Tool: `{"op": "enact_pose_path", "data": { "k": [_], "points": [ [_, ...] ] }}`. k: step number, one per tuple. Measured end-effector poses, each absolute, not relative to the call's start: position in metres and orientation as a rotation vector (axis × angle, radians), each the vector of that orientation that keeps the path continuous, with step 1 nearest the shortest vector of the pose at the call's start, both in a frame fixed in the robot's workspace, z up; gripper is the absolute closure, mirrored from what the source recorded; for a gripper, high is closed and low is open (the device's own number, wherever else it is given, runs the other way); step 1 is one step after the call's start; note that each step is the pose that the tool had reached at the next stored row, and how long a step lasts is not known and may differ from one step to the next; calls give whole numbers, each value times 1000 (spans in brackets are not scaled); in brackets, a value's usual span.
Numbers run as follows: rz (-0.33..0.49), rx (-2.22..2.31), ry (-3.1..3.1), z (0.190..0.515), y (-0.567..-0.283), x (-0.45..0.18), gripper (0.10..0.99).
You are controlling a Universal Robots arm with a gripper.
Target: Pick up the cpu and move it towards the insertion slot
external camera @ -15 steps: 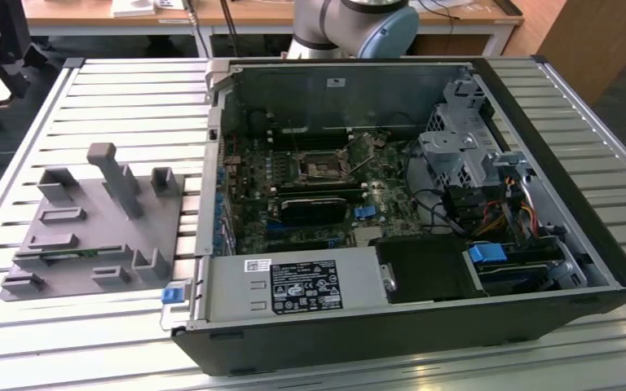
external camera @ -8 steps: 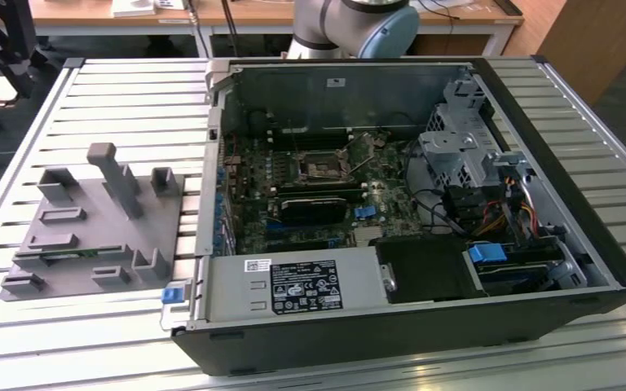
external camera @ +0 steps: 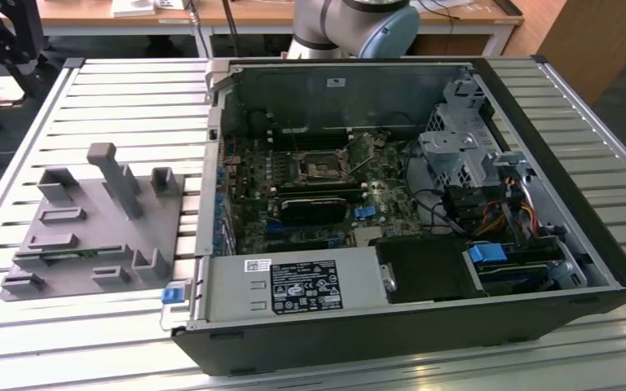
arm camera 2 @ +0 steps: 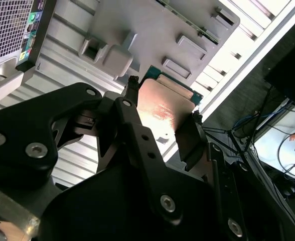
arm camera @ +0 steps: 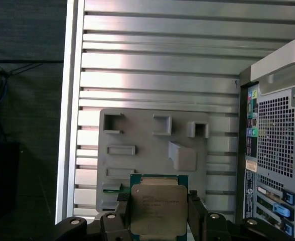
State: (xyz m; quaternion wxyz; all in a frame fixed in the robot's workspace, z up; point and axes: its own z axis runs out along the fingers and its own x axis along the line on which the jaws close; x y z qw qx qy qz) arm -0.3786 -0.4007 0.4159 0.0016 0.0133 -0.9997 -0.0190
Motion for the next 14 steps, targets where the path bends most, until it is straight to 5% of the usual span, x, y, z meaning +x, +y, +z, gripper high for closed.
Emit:
{"op": "enact_pose_path", "data": {
  "k": [14],
  "points": [
    [-60, 42, -3138, 416, -401, -366, 545]
  ]
}}
